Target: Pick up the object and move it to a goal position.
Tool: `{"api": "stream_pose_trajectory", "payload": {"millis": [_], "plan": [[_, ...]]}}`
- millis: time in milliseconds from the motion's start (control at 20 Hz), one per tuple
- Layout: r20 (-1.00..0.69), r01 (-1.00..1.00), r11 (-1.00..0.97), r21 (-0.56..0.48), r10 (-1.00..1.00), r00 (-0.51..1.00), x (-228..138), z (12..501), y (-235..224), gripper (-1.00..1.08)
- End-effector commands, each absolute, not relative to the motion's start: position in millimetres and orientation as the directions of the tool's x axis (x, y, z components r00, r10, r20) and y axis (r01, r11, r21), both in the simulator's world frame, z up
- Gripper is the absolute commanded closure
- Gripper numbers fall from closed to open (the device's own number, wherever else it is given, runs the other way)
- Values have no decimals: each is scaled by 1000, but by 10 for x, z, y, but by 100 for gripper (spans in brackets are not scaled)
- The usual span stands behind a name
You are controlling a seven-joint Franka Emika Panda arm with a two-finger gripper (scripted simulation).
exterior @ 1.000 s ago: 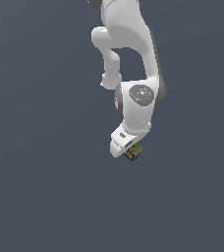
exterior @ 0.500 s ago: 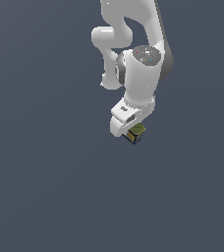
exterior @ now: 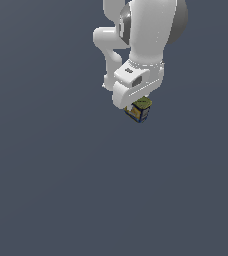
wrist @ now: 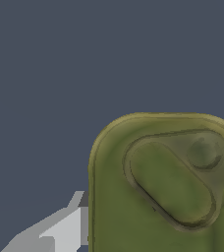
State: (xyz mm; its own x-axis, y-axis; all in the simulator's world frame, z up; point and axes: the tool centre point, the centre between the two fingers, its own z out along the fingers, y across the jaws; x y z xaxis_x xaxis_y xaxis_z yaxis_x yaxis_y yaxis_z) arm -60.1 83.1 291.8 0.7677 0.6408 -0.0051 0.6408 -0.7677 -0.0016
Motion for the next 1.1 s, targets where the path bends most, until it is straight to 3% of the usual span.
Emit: {"api": "stream_pose_trajectory", "payload": {"millis": [0, 600, 1050], "plan": [[-1, 641, -768, 1, 641, 768, -720, 3221, 839, 108], [0, 641, -767, 0, 641, 767, -1230, 4458, 864, 108], [0, 641, -768, 0, 641, 768, -1422, 4987, 872, 108]]}}
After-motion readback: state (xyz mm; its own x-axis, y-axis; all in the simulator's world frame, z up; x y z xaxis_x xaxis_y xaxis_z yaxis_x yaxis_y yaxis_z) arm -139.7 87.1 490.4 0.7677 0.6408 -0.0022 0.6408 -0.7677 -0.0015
